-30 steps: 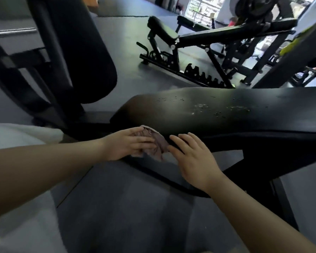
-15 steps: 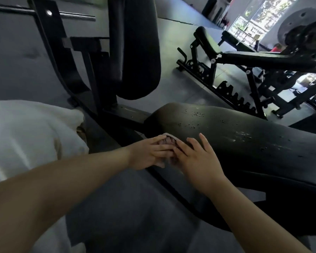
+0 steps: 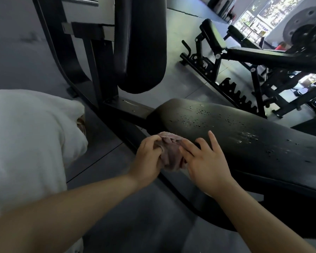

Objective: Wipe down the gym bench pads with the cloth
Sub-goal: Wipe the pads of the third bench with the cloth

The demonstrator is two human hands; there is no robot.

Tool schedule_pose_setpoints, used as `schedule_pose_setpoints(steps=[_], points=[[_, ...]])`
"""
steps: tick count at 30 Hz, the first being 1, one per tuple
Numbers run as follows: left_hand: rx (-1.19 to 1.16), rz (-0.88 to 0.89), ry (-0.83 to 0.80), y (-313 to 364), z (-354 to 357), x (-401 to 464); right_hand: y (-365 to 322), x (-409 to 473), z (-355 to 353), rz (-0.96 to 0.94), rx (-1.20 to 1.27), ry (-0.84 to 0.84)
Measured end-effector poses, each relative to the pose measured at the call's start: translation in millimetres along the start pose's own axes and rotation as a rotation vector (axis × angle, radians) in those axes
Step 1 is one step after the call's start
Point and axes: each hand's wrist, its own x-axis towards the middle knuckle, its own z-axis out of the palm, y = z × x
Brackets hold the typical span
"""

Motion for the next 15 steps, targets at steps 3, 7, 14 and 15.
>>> schedule_pose_setpoints(steps=[3,7,14,15], points=[[-0.262,-0.287,0.092,21.2,2.2,3.1,0.6,-0.2,1.8,0.003,-0.013,0.013],[-0.471,-0.533,0.156,32.4,-0.6,13.2,-0.5,-0.5,2.0,0.004,-0.019,0.01],[-0.761,-0.755,0.154,55.6,11.2,8.5,-1.1,0.0,1.1,0.022,-0.039,-0.044],[-0.841,-0.84,0.135,57.9,15.6,10.7,-1.3,0.0,0.5,0.03,-0.037,-0.06]])
